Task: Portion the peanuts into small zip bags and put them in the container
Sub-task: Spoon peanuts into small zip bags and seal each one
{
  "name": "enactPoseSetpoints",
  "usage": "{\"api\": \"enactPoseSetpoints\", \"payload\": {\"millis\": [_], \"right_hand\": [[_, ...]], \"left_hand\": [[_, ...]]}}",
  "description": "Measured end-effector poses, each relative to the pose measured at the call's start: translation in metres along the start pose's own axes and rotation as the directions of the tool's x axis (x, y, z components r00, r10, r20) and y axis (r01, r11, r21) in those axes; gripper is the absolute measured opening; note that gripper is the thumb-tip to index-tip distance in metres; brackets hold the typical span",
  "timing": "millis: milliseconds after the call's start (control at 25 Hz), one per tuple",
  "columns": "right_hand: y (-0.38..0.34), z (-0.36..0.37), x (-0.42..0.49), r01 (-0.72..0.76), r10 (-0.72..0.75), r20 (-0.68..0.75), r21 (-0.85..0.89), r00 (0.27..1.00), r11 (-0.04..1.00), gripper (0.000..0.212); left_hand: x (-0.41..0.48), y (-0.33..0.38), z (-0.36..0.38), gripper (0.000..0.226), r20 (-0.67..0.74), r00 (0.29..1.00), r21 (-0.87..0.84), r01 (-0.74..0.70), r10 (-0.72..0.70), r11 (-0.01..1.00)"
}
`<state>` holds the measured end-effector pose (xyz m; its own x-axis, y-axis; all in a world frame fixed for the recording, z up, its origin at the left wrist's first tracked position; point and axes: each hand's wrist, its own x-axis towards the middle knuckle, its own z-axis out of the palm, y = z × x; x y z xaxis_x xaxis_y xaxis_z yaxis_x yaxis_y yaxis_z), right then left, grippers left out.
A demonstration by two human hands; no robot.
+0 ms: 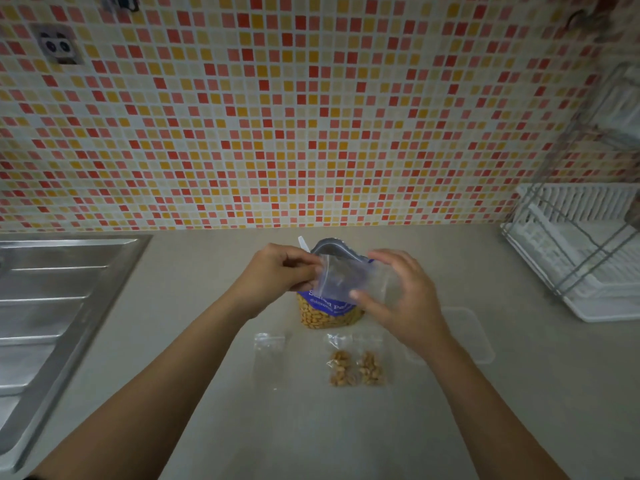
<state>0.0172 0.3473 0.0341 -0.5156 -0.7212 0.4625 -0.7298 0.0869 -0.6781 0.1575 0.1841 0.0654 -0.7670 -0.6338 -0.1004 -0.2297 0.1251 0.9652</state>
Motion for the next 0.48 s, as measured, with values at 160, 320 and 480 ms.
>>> {"api": "enactPoseSetpoints", "payload": {"millis": [160,320,480], "right_hand": [[-0.001,0.007,0.017,0.127,-0.049,0.2,-0.396,0.978,0.909,0.091],[0.003,0.014,0.018,0.086,0.028,0.226,-0.476,0.974,0.875,0.09],[0.005,0.016,0.019,0.036,0.065,0.199,-0.465,0.978,0.884,0.08]], "left_hand": [[0.015,0.014,0.016,0.02,0.045,0.999,0.103,0.012,-0.016,0.995],[0.018,0.017,0.026,0.035,0.061,0.998,0.102,-0.002,-0.005,0.995],[0.021,0.016,0.031,0.035,0.046,0.995,0.333,-0.103,0.093,0.937]]}}
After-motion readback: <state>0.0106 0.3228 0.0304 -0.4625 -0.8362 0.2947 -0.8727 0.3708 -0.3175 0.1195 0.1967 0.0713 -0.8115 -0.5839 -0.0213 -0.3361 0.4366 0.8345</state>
